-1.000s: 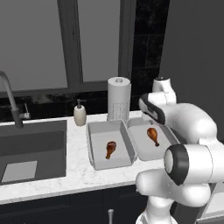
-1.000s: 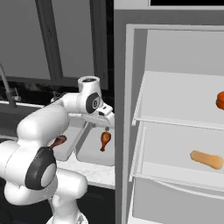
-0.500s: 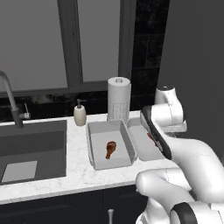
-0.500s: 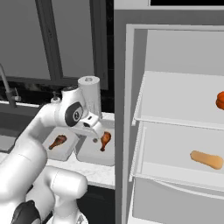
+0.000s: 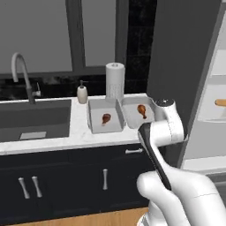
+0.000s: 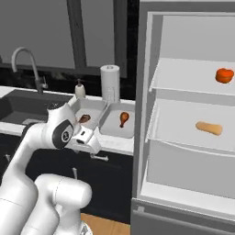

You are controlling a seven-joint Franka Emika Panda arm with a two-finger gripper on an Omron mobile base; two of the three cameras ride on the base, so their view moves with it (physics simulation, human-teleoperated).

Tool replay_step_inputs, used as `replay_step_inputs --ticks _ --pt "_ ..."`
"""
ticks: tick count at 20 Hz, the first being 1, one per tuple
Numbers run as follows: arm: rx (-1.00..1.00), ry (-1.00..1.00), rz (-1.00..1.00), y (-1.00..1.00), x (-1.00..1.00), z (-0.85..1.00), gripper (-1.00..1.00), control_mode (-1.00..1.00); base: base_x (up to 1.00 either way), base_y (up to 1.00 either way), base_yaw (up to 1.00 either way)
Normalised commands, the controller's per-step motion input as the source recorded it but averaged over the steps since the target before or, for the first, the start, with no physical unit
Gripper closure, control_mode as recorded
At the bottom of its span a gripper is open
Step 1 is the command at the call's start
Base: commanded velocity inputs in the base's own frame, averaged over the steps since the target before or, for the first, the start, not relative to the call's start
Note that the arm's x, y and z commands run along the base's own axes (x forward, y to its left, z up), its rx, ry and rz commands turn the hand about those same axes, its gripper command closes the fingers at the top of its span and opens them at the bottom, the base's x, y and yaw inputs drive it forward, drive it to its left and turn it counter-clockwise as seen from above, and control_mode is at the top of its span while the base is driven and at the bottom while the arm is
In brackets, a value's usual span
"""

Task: Place one squash and one chicken drumstick in each tupperware on the nearby counter, to pack two identical lunches.

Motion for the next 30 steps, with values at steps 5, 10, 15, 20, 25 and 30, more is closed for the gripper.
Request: replay_step_inputs --ticks 5,10,15,20,25,30 --pt "0.0 0.0 0.0 0.0 0.0 0.0 -1.0 1.0 -0.47 -1.0 0.01" --pt "0.0 0.0 0.0 0.0 0.0 0.0 -1.0 1.0 -0.11 -1.0 0.0" --pt "0.0 0.0 0.0 0.0 0.0 0.0 -1.0 1.0 0.0 -0.86 0.03" --pt "0.0 0.0 0.0 0.0 0.0 0.0 -1.0 1.0 0.29 -0.1 0.02" --pt "0.0 0.0 0.0 0.0 0.0 0.0 -1.0 1.0 0.62 0.0 0.0" --pt "-0.03 -0.45 0.12 -0.33 0.11 0.95 -1.0 -1.0 0.0 0.0 0.0"
